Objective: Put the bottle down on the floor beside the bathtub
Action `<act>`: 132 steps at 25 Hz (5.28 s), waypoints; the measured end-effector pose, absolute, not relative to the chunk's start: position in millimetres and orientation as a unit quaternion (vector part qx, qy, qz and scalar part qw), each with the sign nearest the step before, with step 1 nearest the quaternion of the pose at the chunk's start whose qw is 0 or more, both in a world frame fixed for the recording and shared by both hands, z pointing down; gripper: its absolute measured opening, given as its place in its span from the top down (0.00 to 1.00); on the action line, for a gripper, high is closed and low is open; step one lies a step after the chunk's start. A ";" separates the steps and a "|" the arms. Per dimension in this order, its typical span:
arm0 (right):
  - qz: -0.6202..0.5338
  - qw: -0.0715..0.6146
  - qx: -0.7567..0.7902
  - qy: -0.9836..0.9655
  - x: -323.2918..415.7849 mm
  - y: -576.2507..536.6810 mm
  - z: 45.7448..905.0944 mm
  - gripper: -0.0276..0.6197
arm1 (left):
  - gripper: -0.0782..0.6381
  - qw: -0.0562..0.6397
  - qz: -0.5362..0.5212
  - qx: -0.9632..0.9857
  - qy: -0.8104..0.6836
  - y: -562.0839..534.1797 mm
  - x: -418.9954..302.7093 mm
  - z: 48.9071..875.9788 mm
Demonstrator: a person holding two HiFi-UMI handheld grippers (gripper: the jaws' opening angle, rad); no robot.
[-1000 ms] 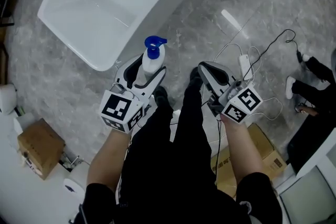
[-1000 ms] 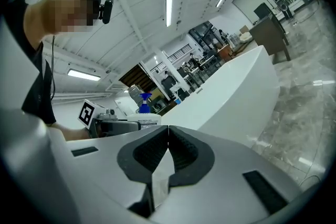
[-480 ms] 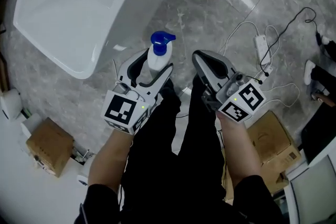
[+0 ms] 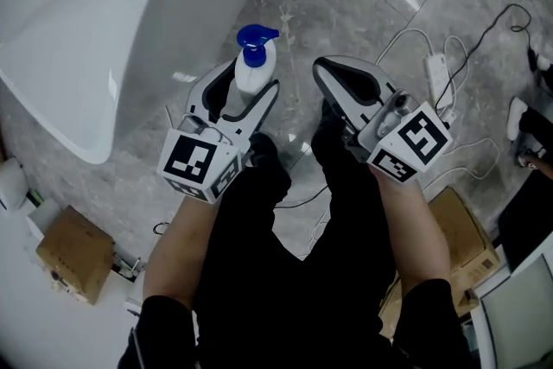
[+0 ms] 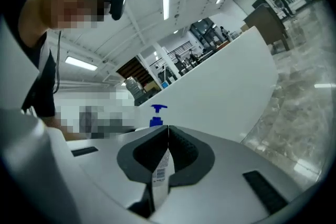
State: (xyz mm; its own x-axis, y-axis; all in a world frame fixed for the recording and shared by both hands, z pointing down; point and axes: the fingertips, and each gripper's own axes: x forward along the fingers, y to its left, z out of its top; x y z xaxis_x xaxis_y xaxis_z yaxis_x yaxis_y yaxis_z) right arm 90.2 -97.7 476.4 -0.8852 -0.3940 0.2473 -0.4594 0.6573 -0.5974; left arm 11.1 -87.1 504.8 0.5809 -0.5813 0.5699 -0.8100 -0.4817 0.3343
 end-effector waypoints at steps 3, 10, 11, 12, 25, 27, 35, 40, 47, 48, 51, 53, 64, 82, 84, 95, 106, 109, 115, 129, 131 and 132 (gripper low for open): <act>0.293 0.111 0.185 -0.931 84.9 -94.5 509.2 0.91 | 0.51 0.280 0.193 0.851 -0.401 -103.3 16.6 539.4; 0.254 0.147 0.169 -0.941 104.5 -124.8 579.5 0.91 | 0.51 0.296 0.180 0.854 -0.389 -139.3 15.2 634.7; 0.249 0.149 0.169 -0.942 104.9 -130.4 587.5 0.91 | 0.51 0.301 0.178 0.855 -0.382 -143.2 15.4 647.9; 0.242 0.152 0.169 -0.943 104.7 -135.3 595.3 0.91 | 0.51 0.302 0.178 0.858 -0.375 -147.1 15.9 660.7; 0.265 0.144 0.193 -0.934 137.4 -155.6 702.9 0.91 | 0.51 0.253 0.231 0.893 -0.291 -178.3 42.0 798.8; 0.284 0.144 0.190 -0.929 134.1 -150.4 717.0 0.91 | 0.51 0.251 0.237 0.894 -0.285 -179.1 48.1 810.7; 0.329 0.153 0.167 -0.917 120.8 -123.1 741.7 0.91 | 0.51 0.250 0.234 0.888 -0.306 -190.1 51.1 846.6; 0.339 0.162 0.169 -0.911 133.4 -105.9 745.5 0.91 | 0.51 0.246 0.233 0.876 -0.344 -198.6 44.2 871.7; 0.344 0.168 0.170 -0.908 143.4 -103.4 739.8 0.91 | 0.50 0.230 0.226 0.884 -0.339 -194.4 45.9 877.6; 0.345 0.168 0.169 -0.908 141.9 -102.2 739.2 0.91 | 0.50 0.229 0.225 0.885 -0.337 -193.0 44.7 877.6; 0.341 0.173 0.162 -0.910 136.3 -96.6 734.2 0.91 | 0.50 0.223 0.232 0.888 -0.328 -186.9 42.2 877.0; 0.332 0.178 0.160 -0.912 134.6 -92.1 732.2 0.91 | 0.50 0.219 0.238 0.889 -0.324 -178.4 41.3 876.6; 0.328 0.175 0.183 -0.910 139.4 -75.5 732.8 0.91 | 0.50 0.190 0.268 0.892 -0.310 -125.1 24.1 878.5; 0.314 0.183 0.181 -0.914 130.7 -79.0 732.0 0.91 | 0.43 0.209 0.254 0.909 -0.255 -86.2 20.1 863.5; 0.312 0.177 0.181 -0.916 127.3 -85.9 728.6 0.91 | 0.43 0.209 0.242 0.912 -0.256 -86.3 16.6 849.4; 0.230 0.271 0.223 -0.908 143.4 -112.8 672.7 0.91 | 0.57 0.305 0.207 0.862 -0.349 -96.0 -9.3 722.4; 0.328 0.179 0.258 -0.891 88.6 -28.0 447.4 0.91 | 0.81 0.209 0.204 0.886 -0.359 -59.1 6.9 451.9; 0.321 0.168 0.247 -0.899 69.6 -8.4 380.6 0.91 | 0.86 0.188 0.200 0.884 -0.378 -43.0 -7.4 381.4; 0.342 0.197 0.245 -0.886 42.6 54.7 282.8 0.91 | 0.87 0.199 0.200 0.869 -0.407 34.0 -58.8 293.3; 0.270 0.135 0.260 -0.917 36.6 131.7 67.7 0.91 | 0.87 0.150 0.077 0.882 -0.441 121.9 -110.4 55.3; 0.263 0.116 0.256 -0.923 40.8 139.2 44.4 0.91 | 0.87 0.149 0.077 0.884 -0.436 132.5 -97.2 32.7; 0.260 0.109 0.250 -0.926 44.5 144.1 34.7 0.91 | 0.87 0.154 0.076 0.883 -0.438 138.5 -90.1 23.2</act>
State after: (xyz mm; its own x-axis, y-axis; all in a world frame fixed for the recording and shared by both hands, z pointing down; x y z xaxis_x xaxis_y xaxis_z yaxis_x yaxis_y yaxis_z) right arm 44.5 144.1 34.7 -0.8513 -0.4063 0.3321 -0.5197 0.7400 -0.4270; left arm -90.1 138.5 23.2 0.6053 -0.7496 0.2680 -0.7960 -0.5694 0.2053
